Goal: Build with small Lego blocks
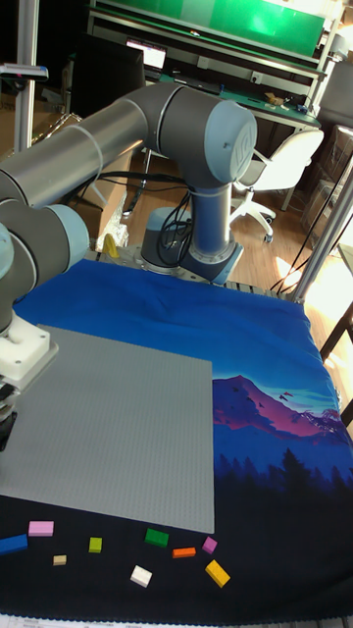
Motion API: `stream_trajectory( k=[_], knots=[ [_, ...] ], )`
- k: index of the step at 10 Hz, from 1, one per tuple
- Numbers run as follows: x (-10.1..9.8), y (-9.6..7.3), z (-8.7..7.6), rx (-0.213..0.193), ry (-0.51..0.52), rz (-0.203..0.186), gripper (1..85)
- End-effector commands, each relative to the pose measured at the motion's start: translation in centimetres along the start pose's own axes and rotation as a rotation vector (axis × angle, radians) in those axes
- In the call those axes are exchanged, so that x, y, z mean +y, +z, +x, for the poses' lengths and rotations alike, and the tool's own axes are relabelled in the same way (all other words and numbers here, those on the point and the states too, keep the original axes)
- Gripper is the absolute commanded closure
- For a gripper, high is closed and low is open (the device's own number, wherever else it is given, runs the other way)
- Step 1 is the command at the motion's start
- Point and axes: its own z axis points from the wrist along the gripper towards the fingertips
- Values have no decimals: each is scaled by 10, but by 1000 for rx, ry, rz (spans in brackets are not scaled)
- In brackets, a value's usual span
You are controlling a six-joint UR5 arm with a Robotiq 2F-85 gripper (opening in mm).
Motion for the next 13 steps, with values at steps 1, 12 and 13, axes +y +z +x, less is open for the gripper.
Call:
stream_trajectory(
  k=[1, 12, 13],
  knots=[
    [-1, -6, 3, 18, -54, 19, 710],
    [1, 3, -9, -33, -57, 20, 700],
    [1, 3, -9, -33, -58, 22, 700]
  ],
)
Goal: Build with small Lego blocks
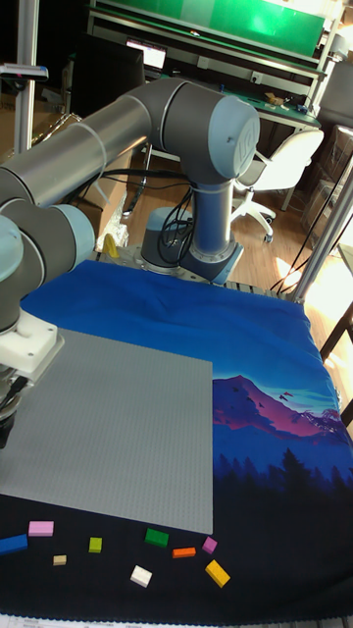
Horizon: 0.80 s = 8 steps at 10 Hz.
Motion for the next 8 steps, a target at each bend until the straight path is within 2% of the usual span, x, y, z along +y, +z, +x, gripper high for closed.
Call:
stream_trajectory(
  k=[1, 5, 8],
  knots=[
    [-2, 1, -2, -15, 4, 5, 700],
    [-1, -4, 2, -2, -4, 11, 700],
    [0, -1, -6, -31, -5, 2, 693]
  ],
)
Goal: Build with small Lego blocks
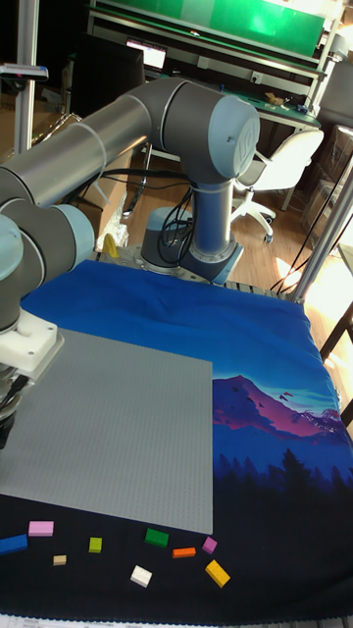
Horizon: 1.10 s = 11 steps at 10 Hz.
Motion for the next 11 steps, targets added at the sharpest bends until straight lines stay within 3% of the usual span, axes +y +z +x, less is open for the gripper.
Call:
stream_trajectory(
  k=[1, 11],
  knots=[
    [0, 1, -7, -35, 5, -4, 690],
    [-1, 2, -5, -32, 11, -2, 690]
  ],
)
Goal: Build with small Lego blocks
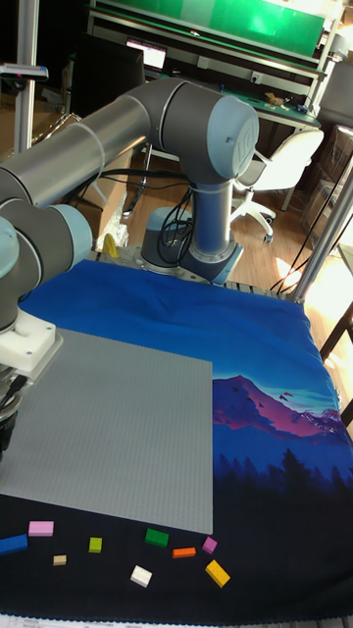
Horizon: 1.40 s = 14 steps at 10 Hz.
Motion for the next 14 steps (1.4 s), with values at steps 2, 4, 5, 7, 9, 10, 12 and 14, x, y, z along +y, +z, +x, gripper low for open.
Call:
stream_trajectory(
  k=[2, 4, 5, 7, 9, 10, 12, 14],
  knots=[
    [-5, 2, -4, -22, 6, 12, 523],
    [-6, 5, -7, -32, -4, 17, 450],
    [-7, 5, -7, -34, -9, 18, 423],
    [-7, 4, -6, -31, -9, 20, 397],
    [-6, 4, -5, -26, -8, 18, 397],
    [-5, 2, -3, -21, -3, 17, 397],
    [-3, -4, -1, -10, 9, 15, 400],
    [0, -5, -3, -19, 17, 5, 407]
  ],
)
